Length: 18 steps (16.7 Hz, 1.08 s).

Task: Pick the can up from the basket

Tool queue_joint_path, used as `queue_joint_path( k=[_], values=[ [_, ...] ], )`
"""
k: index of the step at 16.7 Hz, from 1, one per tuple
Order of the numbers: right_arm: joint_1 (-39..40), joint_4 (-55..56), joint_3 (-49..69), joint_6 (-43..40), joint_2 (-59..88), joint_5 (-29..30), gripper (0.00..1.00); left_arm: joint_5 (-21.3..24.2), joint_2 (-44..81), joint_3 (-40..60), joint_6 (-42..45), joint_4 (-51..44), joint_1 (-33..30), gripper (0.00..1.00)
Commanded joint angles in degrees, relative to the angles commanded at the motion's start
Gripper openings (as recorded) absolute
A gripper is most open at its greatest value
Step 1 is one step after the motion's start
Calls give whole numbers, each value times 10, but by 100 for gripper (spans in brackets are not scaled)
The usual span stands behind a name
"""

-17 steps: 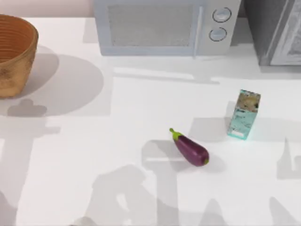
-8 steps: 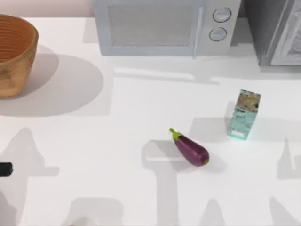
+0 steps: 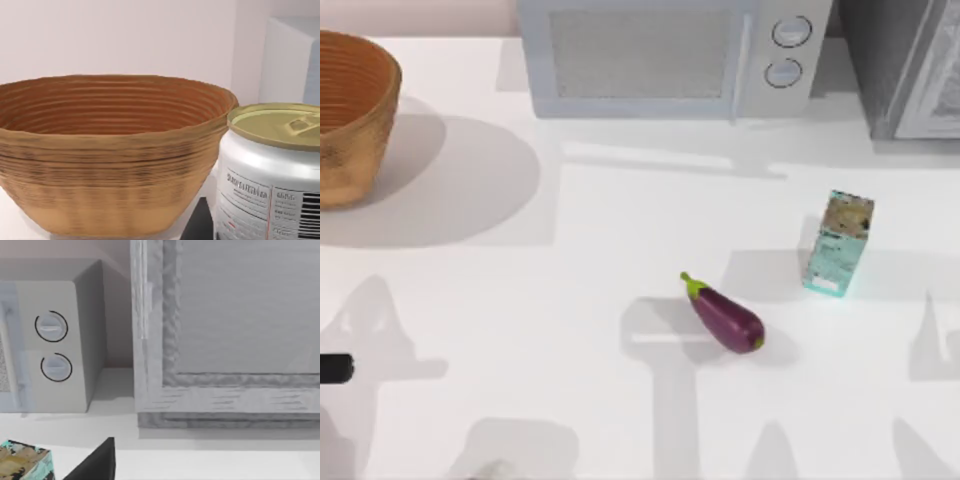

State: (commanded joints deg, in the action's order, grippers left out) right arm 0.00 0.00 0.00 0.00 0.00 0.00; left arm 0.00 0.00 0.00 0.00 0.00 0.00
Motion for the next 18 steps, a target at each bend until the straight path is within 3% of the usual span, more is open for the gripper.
queue_joint_path(
  k=[3,7,18],
  values=[
    [0,0,0,0,0,0,100,0,3,0,1,-1,1,0],
    [0,0,0,0,0,0,100,40,73,36,23,42,-14,0],
    [0,0,0,0,0,0,100,252,436,199,77,256,-65,0]
  ],
)
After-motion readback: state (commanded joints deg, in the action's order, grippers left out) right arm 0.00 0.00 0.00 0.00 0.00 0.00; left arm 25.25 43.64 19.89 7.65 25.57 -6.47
